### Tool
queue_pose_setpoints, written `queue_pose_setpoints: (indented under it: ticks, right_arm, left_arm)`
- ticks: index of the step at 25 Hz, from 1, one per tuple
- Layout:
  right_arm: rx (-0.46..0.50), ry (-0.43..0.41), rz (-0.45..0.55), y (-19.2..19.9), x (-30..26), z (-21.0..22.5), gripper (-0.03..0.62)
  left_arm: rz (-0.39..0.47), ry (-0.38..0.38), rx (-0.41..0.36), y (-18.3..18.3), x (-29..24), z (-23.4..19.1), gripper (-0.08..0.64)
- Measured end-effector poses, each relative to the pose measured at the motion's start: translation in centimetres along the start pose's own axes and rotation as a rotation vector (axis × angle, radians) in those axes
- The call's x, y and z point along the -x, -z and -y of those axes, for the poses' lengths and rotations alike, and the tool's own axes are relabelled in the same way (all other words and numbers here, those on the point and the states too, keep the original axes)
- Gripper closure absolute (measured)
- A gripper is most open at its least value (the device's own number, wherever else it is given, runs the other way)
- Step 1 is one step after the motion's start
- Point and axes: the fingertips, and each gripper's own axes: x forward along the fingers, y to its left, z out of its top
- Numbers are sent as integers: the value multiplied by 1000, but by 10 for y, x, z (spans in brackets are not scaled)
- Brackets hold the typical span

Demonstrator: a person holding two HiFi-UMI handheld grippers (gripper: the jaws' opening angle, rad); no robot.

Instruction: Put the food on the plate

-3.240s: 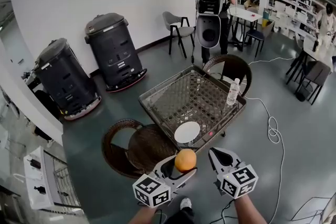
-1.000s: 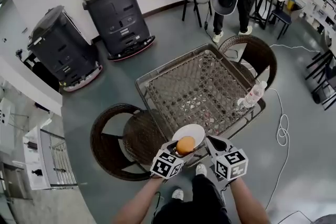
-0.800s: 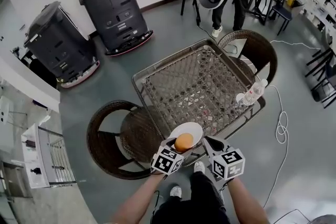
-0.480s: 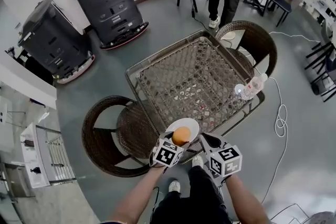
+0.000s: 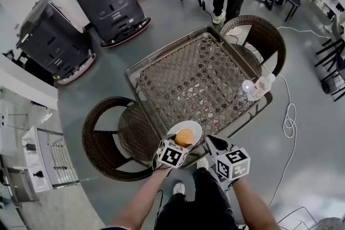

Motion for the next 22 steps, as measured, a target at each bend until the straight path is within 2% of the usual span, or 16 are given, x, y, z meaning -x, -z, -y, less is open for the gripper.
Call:
queue_pose_setpoints:
  ticks: [11,18,22]
  right_arm:
    - [-6,-32,-28,1,4,8,588]
    - [3,-48,-28,-7,10,15,588]
    - [14,-66,-27,-15,9,17,587]
  left_arm:
    - [-59,-26,30,7,-8,-1,213]
    - [-56,-20,51,6,-9,2,212]
    - [-11,-58,93,4,-6,-2,210]
